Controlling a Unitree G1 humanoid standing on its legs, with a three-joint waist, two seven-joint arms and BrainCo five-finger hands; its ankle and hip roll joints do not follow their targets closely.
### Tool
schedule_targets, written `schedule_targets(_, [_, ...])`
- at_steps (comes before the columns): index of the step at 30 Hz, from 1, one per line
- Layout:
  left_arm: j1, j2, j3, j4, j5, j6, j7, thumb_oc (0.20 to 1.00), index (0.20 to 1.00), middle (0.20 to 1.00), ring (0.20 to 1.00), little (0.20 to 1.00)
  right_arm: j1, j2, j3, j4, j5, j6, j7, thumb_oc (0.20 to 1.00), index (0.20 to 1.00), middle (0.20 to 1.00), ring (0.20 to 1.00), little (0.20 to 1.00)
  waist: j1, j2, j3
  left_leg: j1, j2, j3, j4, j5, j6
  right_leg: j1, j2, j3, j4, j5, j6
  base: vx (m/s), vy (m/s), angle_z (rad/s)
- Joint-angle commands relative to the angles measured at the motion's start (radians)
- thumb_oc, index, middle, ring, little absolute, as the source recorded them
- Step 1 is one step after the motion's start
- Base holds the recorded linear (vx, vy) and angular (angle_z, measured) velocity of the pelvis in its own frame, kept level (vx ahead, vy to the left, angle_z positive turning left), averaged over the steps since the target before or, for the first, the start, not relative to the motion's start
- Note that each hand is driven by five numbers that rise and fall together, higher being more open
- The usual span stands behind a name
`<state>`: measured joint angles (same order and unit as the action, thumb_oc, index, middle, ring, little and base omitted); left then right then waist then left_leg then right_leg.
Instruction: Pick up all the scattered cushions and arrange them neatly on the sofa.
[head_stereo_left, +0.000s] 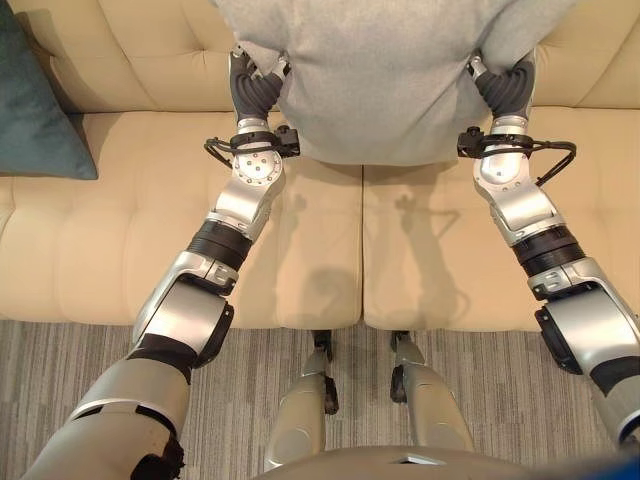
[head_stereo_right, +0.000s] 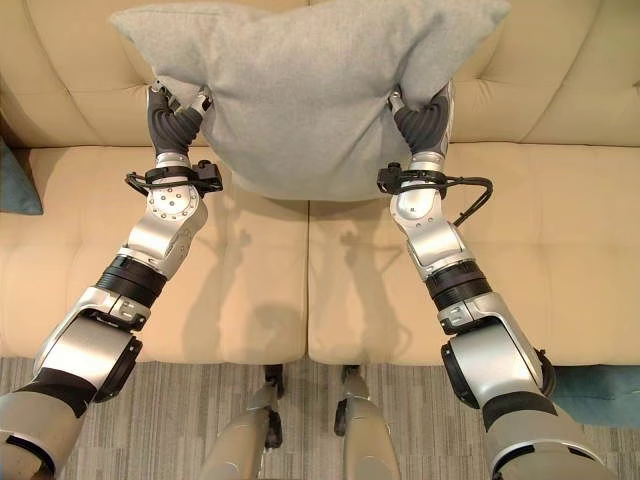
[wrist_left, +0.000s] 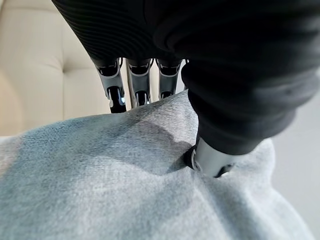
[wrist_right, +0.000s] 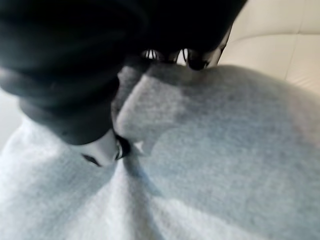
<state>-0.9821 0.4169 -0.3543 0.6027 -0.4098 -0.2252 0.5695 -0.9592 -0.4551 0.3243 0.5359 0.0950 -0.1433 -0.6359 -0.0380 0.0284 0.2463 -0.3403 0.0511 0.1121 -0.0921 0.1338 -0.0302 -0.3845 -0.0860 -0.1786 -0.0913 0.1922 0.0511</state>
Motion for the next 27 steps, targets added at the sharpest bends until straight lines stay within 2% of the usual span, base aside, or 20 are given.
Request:
schedule_targets(1, [-0.117,0.012,-0.064,-0.037,0.054,-0.121,-0.007,0.2,0.2,0.2,0.2,0.2,-0.13,0.003,0.026,-0.052,-0.058,-0.07,-0.009,0.2,0.2,0.2,0.2,0.2,0.014,-0.03,-0.043,0.009,-0.037,-0.037,0.005,-0.057,-0.048,0.022,-0.019,0.012,0.083,-0.131,0.098,0.03,-0.008,0.18])
schedule_targets(14, [-0.065,-0.035,-0.069,-0.058,0.088,-0.092,-0.012,0.2,0.2,0.2,0.2,0.2,-0.06,0.072,0.038,-0.049,-0.089,-0.049,0.007,0.2,0.2,0.2,0.2,0.2,0.011,-0.027,-0.004,0.015,-0.043,-0.024,0.005,-0.06,-0.053,0.034,-0.029,0.012,0.076,-0.129,0.1,0.0,-0.001,0.04])
schedule_targets(21, [-0.081,-0.036,-0.08,-0.043,0.1,-0.088,-0.013,0.2,0.2,0.2,0.2,0.2,-0.055,0.078,0.036,-0.056,-0.105,-0.042,0.004,0.2,0.2,0.2,0.2,0.2,0.0,-0.019,0.009,-0.002,-0.04,-0.01,0.005,-0.055,-0.056,0.014,-0.026,0.017,0.073,-0.12,0.101,0.0,-0.003,-0.01])
schedule_targets(27, [-0.102,-0.005,-0.073,-0.051,0.12,-0.091,-0.007,0.2,0.2,0.2,0.2,0.2,-0.086,0.075,0.042,-0.036,-0.114,-0.049,0.002,0.2,0.2,0.2,0.2,0.2,0.004,-0.013,0.015,-0.031,-0.037,0.003,0.005,-0.057,-0.052,-0.024,-0.019,0.031,0.054,-0.101,0.106,-0.02,-0.004,-0.11])
